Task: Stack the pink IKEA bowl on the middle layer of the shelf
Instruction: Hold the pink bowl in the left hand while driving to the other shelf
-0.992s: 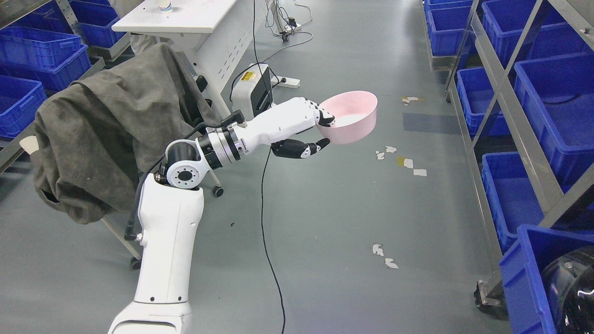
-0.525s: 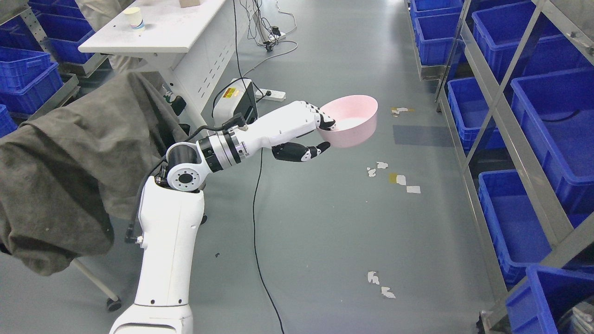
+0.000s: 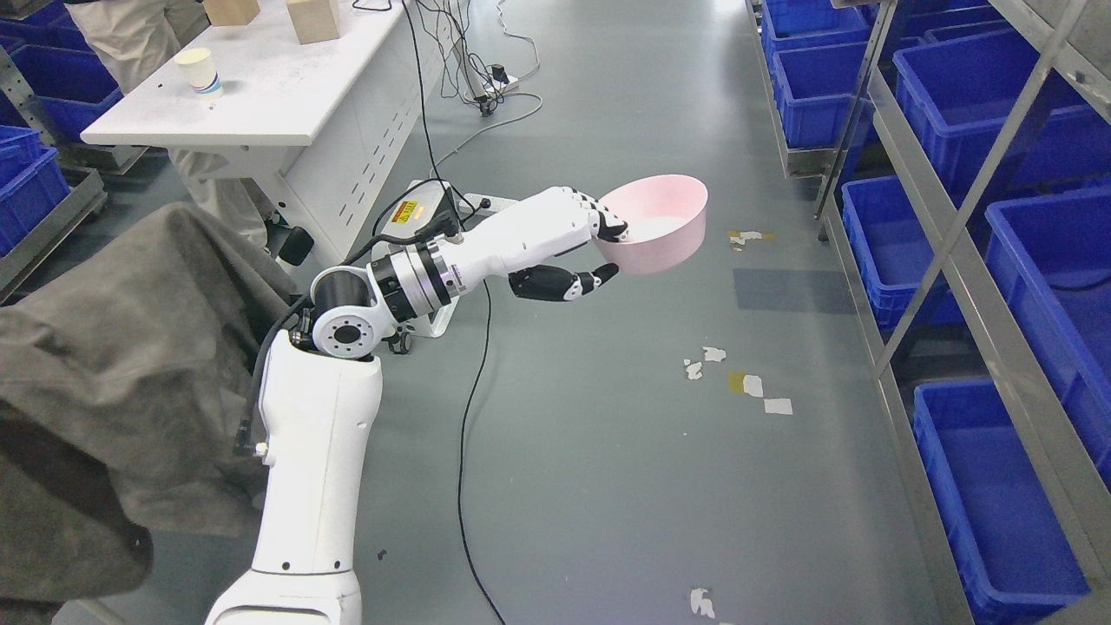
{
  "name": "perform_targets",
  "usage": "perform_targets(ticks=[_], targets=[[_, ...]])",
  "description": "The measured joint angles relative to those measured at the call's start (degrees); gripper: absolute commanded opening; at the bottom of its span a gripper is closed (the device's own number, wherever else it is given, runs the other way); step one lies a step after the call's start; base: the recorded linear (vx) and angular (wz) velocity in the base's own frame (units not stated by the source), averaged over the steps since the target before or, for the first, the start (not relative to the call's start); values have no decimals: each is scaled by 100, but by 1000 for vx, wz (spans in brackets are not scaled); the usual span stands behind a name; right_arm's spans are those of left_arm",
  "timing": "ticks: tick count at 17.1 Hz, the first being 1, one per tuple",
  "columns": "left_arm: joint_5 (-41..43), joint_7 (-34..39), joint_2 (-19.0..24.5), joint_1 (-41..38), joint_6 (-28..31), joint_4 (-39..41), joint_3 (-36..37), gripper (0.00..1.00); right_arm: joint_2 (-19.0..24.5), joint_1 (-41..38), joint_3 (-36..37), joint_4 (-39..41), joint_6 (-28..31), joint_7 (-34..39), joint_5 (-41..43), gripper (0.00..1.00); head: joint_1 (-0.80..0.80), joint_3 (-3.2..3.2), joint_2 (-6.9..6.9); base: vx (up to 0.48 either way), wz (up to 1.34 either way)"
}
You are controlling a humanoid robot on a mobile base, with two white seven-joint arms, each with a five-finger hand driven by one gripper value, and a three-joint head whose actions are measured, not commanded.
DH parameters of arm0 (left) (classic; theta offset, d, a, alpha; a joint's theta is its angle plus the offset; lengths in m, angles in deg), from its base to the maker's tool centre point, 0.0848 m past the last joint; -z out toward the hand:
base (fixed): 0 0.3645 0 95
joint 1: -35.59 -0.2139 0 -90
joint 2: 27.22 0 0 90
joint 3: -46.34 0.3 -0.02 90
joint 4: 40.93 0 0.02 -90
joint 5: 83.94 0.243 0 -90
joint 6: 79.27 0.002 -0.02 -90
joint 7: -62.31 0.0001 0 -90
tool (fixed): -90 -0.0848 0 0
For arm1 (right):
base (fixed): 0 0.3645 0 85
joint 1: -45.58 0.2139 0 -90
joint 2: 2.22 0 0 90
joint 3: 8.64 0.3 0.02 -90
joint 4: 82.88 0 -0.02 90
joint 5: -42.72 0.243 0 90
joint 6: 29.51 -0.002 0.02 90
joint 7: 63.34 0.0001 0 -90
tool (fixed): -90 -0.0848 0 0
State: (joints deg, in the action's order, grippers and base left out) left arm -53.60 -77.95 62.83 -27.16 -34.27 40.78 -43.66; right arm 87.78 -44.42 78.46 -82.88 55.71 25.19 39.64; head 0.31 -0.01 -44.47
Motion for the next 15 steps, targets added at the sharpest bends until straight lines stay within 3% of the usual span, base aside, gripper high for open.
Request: perform_targets(ticks=[15], targets=[[12, -8, -4, -69, 0, -4, 0, 2, 0, 2, 0, 0, 0, 1, 0, 100, 0, 0, 0, 379, 78]])
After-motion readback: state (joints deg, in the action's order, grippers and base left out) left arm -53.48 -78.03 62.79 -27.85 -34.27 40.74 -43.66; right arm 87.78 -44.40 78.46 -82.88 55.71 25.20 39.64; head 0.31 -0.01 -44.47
